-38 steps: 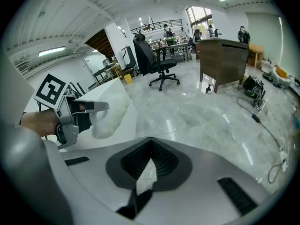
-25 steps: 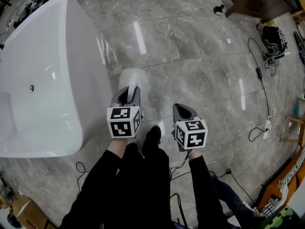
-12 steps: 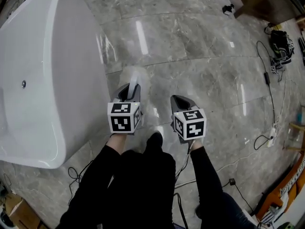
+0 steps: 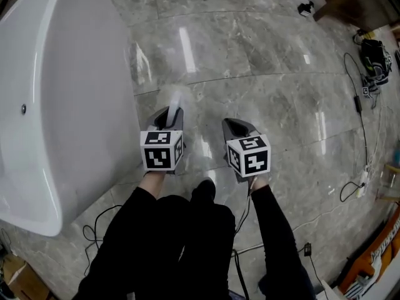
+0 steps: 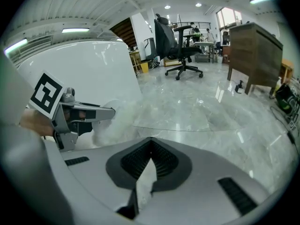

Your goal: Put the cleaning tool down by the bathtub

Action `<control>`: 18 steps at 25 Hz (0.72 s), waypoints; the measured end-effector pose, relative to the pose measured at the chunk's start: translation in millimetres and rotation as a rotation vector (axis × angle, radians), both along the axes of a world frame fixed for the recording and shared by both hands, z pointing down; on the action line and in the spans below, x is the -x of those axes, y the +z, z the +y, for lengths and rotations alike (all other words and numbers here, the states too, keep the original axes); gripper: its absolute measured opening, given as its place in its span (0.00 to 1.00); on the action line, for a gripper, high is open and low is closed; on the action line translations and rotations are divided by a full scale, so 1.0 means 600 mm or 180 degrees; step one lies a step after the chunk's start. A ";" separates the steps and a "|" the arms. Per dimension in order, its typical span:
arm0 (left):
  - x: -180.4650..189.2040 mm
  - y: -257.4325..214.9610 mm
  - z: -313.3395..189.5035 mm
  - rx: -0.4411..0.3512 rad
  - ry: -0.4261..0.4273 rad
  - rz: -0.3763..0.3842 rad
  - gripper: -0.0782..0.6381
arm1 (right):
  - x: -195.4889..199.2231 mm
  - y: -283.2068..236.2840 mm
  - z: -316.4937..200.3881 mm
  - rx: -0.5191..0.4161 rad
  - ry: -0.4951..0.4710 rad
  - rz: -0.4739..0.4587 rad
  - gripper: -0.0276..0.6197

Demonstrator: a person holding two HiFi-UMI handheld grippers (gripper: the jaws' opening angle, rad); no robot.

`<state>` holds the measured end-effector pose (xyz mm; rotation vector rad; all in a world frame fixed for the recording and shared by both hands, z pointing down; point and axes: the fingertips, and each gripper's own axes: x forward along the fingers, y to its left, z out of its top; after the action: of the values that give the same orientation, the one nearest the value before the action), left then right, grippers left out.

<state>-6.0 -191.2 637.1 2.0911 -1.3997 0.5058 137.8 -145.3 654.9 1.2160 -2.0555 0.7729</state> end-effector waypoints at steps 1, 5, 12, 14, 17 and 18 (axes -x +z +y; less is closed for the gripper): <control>0.001 0.009 -0.001 0.0004 -0.0003 0.0000 0.25 | 0.001 0.008 -0.002 0.0001 0.0006 -0.0014 0.04; 0.002 0.042 -0.005 0.0009 0.0009 -0.0004 0.25 | 0.004 0.032 -0.012 -0.0017 -0.0005 -0.0037 0.04; 0.004 0.092 -0.024 -0.0032 0.0012 0.0024 0.25 | 0.013 0.074 -0.031 -0.0111 -0.0041 -0.0055 0.04; 0.007 0.105 -0.023 -0.0036 0.0026 -0.0005 0.25 | 0.016 0.085 -0.031 -0.0113 -0.0053 -0.0051 0.04; 0.010 0.125 -0.021 -0.0037 0.0055 -0.0056 0.25 | 0.021 0.097 -0.032 -0.0115 -0.0057 -0.0090 0.04; 0.011 0.131 -0.019 -0.0034 0.0061 -0.0066 0.25 | 0.022 0.100 -0.033 -0.0119 -0.0062 -0.0094 0.04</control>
<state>-12.5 -202.9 715.9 2.1152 -1.3981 0.5302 124.8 -165.2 715.0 1.2100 -2.1113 0.7507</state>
